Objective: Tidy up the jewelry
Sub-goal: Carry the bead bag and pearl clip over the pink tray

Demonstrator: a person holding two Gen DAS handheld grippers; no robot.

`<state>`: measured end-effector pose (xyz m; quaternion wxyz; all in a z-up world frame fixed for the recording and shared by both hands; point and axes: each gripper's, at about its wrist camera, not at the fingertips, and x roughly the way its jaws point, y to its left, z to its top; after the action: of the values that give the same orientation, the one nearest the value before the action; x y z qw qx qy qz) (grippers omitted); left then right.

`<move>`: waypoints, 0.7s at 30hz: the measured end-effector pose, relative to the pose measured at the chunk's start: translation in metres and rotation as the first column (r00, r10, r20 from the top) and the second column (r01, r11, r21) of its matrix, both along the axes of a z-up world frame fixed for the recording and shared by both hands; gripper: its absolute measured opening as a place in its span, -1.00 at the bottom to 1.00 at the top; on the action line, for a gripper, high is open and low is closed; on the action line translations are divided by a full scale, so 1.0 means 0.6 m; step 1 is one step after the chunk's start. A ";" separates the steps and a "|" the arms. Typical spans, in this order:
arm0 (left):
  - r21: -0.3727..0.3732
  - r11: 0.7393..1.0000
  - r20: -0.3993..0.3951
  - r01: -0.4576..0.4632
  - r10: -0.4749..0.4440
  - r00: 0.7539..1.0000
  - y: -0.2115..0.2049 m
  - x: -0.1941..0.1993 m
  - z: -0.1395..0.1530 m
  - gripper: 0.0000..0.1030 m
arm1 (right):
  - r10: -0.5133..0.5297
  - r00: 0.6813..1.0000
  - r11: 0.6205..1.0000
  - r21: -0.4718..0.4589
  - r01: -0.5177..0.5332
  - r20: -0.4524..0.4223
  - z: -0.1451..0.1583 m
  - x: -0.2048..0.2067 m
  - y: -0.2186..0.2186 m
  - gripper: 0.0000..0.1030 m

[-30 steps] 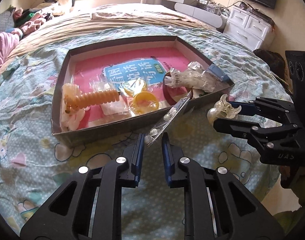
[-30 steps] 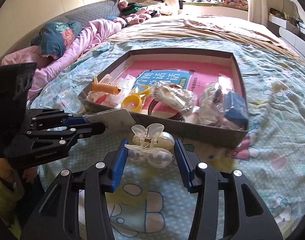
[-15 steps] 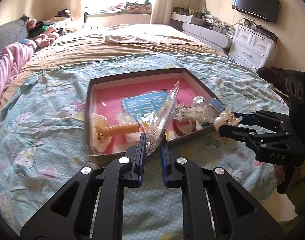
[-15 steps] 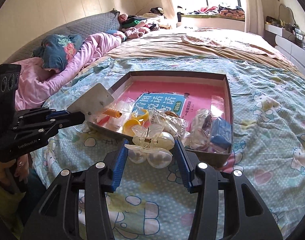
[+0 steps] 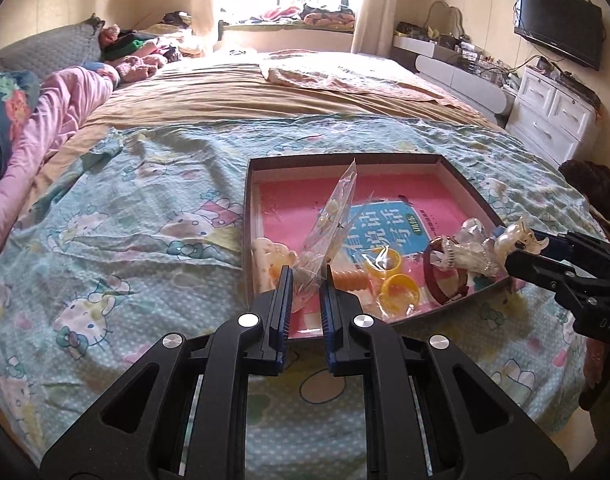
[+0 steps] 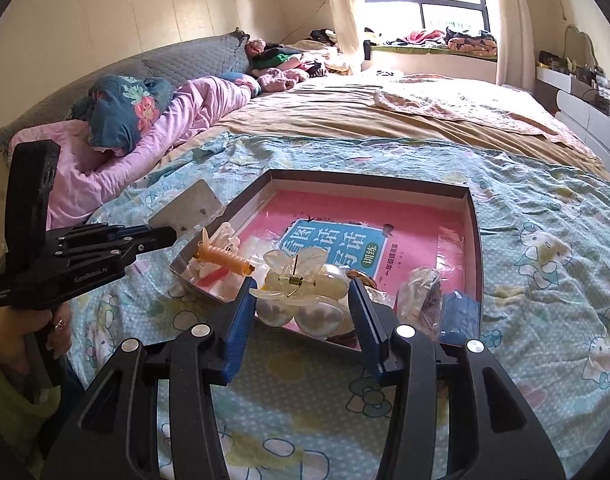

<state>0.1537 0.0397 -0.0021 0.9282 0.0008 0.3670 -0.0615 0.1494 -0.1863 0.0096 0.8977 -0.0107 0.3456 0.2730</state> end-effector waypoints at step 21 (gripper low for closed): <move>0.084 0.996 -0.033 -0.019 0.022 0.999 -0.012 0.033 -0.043 -0.83 | -0.009 1.000 1.000 -0.030 0.009 -0.018 -0.028 0.050 0.026 -0.11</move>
<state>0.1733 0.0327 -0.0279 0.9215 0.0351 0.3851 -0.0365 0.1794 -0.1708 -0.0070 0.8955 -0.0201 0.3579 0.2638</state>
